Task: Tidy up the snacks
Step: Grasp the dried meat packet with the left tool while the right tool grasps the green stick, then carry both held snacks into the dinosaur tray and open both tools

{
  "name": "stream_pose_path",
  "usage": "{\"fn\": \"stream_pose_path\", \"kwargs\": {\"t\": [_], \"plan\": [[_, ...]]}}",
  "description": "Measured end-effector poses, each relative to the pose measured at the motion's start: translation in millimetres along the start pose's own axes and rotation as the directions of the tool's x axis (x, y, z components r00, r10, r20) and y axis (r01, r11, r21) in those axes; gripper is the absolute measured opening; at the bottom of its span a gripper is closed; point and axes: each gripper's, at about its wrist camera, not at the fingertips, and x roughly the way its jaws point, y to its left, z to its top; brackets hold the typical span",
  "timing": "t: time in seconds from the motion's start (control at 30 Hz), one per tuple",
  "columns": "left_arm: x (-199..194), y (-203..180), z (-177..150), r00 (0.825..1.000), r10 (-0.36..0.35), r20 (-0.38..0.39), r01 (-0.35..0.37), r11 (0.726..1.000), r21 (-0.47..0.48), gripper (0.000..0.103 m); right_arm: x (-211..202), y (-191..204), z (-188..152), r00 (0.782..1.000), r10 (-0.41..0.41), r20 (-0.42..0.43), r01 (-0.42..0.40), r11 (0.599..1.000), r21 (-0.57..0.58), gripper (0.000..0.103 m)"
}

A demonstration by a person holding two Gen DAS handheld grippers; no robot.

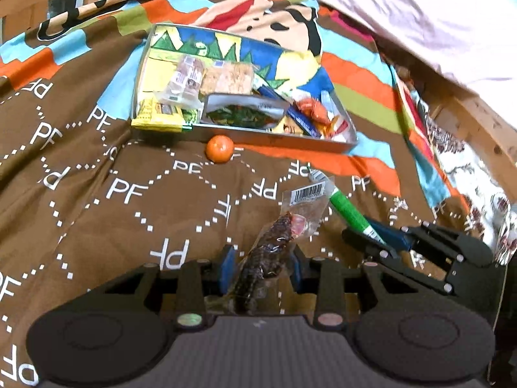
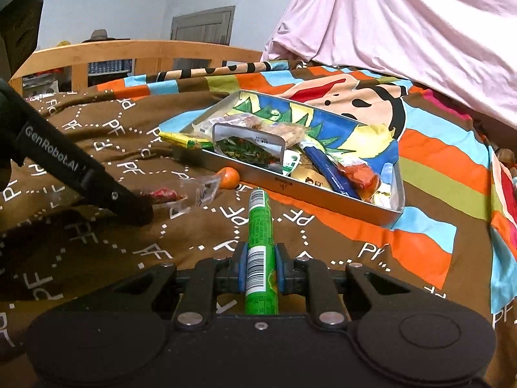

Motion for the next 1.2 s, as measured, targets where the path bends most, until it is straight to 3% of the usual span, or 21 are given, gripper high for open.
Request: {"fn": "stream_pose_path", "kwargs": {"t": [0.23,0.4,0.7,0.97,1.2], "plan": [[-8.1,3.2,20.9,0.997,-0.024,0.077,0.024,1.0,-0.008,0.037,-2.0,-5.8,12.1,0.999,-0.028,0.046,0.029,0.999,-0.014,0.019],[-9.7,5.1,52.8,0.988,-0.027,0.151,0.026,1.0,0.009,0.037,6.8,-22.3,39.6,0.99,-0.059,0.125,0.064,0.997,-0.036,0.019],[19.9,22.5,123.9,0.965,0.014,0.262,-0.011,1.0,-0.014,0.037,73.1,-67.8,104.6,0.967,-0.083,0.24,0.08,0.997,0.023,0.019],[67.1,31.7,173.0,0.948,0.043,0.314,-0.033,0.999,-0.038,0.037,143.6,-97.4,128.8,0.973,-0.097,0.209,0.068,0.988,0.142,0.019],[107.3,41.3,187.9,0.952,0.09,0.293,-0.071,0.995,-0.072,0.037,187.3,-108.5,124.5,0.985,-0.106,0.135,0.073,0.97,0.231,0.019]]}}
